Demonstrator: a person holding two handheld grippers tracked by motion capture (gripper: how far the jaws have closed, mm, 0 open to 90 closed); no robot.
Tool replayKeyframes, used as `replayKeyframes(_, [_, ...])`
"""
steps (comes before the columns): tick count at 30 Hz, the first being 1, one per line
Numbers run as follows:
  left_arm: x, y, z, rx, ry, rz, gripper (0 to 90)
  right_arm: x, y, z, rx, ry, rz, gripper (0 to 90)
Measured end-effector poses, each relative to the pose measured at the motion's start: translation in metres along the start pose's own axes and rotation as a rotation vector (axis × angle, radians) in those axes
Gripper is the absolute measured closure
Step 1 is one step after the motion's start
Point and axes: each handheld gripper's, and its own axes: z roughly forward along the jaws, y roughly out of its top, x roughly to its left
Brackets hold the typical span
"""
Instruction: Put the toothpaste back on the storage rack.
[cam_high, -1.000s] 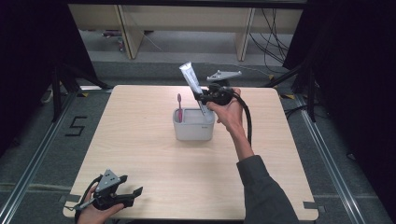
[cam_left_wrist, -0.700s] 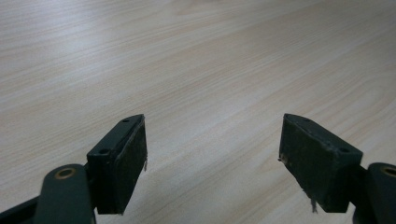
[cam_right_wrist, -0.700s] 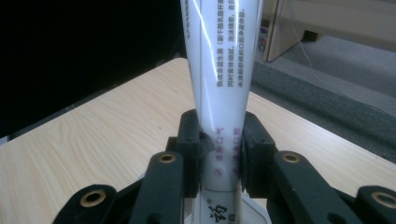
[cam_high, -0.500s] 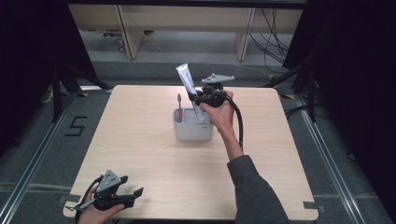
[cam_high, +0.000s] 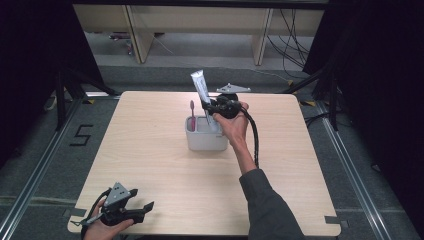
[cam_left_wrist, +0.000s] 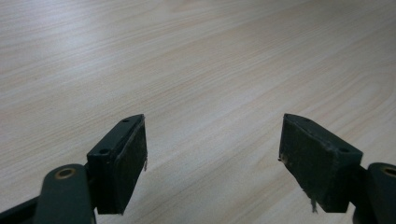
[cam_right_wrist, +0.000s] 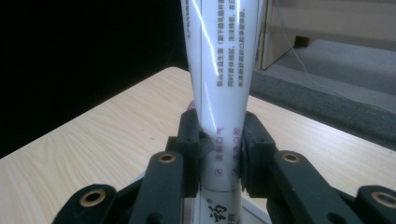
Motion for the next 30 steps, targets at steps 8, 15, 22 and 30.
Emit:
replayKeyframes(8, [0.0, 0.0, 0.0, 0.007, 0.0, 0.003, 23.0, 0.003, -0.006, 0.005, 0.008, 0.007, 0.018, 73.4])
replayKeyframes(15, [-0.001, 0.0, 0.001, 0.006, -0.007, 0.0, 23.0, 0.002, -0.018, 0.005, 0.01, -0.009, 0.03, 73.3])
replayKeyframes(22, [-0.003, -0.001, 0.003, 0.005, -0.015, 0.002, 23.1, 0.002, -0.03, 0.007, 0.003, -0.023, 0.041, 73.1])
replayKeyframes(30, [-0.002, -0.001, 0.002, 0.013, -0.011, 0.016, 23.1, 0.003, -0.036, 0.009, 0.018, -0.046, 0.025, 72.8])
